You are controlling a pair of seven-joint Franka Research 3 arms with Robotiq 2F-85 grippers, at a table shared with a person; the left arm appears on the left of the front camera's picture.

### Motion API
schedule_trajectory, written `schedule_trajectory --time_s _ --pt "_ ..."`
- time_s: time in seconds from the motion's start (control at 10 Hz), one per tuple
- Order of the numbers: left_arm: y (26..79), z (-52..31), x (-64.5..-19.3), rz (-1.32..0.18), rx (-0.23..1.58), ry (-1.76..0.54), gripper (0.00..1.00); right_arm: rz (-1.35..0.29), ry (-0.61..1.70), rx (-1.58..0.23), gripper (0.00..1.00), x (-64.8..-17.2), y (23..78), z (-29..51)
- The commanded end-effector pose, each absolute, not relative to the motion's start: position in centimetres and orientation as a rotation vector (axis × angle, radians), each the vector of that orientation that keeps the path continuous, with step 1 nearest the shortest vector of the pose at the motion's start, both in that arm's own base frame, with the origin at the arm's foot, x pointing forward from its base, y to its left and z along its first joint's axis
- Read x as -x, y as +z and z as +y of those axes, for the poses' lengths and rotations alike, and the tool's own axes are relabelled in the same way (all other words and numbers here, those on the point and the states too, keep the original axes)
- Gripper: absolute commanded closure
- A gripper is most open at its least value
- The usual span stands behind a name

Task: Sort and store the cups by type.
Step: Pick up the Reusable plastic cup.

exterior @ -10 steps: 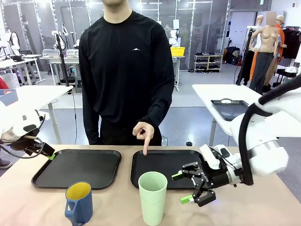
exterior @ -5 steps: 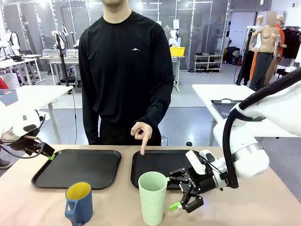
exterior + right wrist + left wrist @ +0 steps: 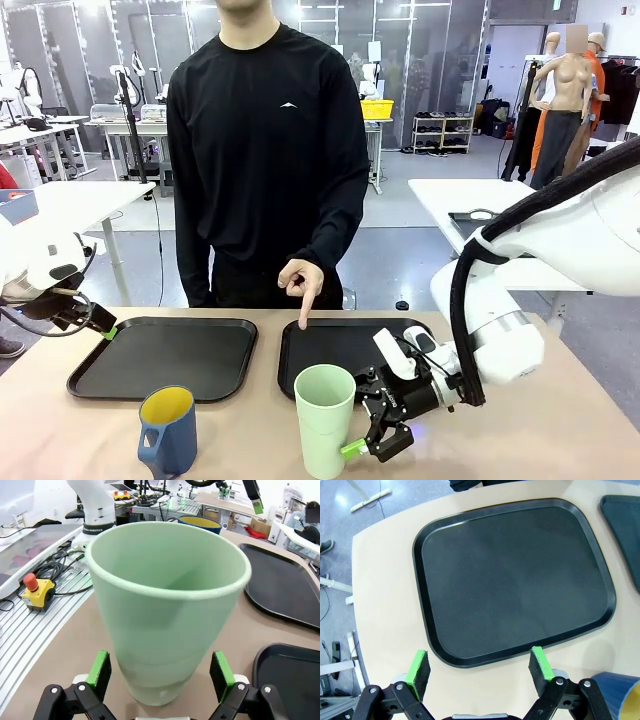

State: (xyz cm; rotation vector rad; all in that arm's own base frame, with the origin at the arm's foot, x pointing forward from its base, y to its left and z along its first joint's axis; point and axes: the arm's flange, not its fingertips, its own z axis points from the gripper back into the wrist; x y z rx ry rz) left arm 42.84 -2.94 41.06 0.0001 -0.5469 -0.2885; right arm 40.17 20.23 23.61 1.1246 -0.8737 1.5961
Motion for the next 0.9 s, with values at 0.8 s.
schedule_trajectory --time_s 0.8 --pt "41.0 -2.8 -42.9 -0.544 0.005 -0.286 0.0 -0.872 1.596 -1.217 0.0 -39.8 23.5 23.0"
